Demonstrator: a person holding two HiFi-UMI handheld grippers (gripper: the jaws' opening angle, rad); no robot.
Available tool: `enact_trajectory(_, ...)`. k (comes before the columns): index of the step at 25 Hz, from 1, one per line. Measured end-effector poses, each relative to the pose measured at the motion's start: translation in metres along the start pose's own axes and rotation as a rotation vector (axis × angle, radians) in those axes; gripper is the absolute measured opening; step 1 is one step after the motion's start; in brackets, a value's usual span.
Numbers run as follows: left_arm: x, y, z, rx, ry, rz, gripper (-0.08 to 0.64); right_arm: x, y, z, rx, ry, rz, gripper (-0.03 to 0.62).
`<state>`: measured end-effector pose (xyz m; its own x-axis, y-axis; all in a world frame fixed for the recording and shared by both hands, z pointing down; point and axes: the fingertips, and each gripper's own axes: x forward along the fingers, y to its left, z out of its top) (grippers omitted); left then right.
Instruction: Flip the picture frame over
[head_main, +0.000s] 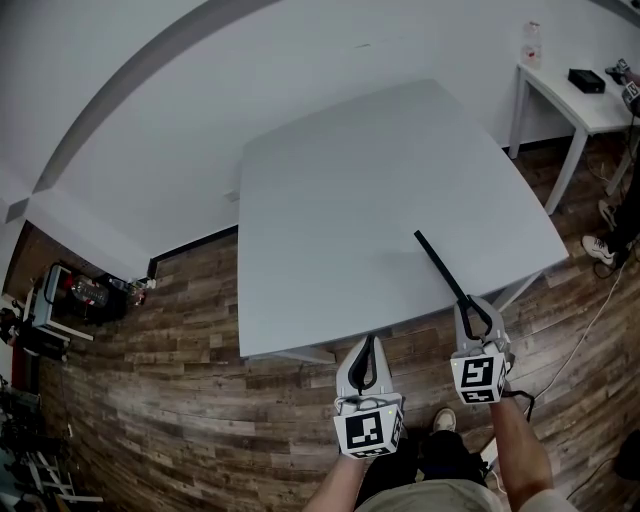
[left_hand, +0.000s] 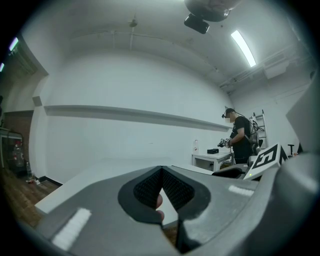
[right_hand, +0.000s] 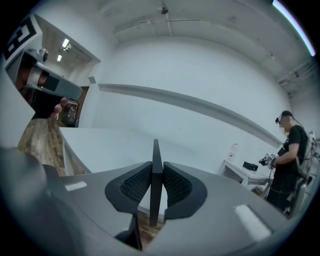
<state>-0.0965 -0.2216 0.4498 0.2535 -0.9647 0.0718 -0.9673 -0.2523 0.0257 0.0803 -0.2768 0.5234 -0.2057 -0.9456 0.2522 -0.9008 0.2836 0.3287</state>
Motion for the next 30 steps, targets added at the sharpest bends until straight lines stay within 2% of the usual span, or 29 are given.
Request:
enact_trajectory(7, -0.002, 0.002, -0.007, -0.001, 0.006, 0.003, 0.000, -0.001, 0.013, -0.004, -0.148, 0.017, 0.005, 0.097)
enact_trajectory(20, -0.004, 0.002, -0.012, 0.004, 0.016, 0.015, 0.000, 0.004, 0.027, -0.019, -0.317, 0.056, 0.043, 0.095)
enact_trajectory(26, -0.004, 0.005, -0.010, 0.001, 0.016, 0.016, 0.000, 0.010, 0.040, -0.032, -0.494, 0.094, 0.068, 0.095)
enact_trajectory(30, -0.005, 0.005, -0.011, 0.002, 0.019, 0.017, 0.000, 0.015, 0.047, -0.042, -0.572, 0.113, 0.077, 0.095)
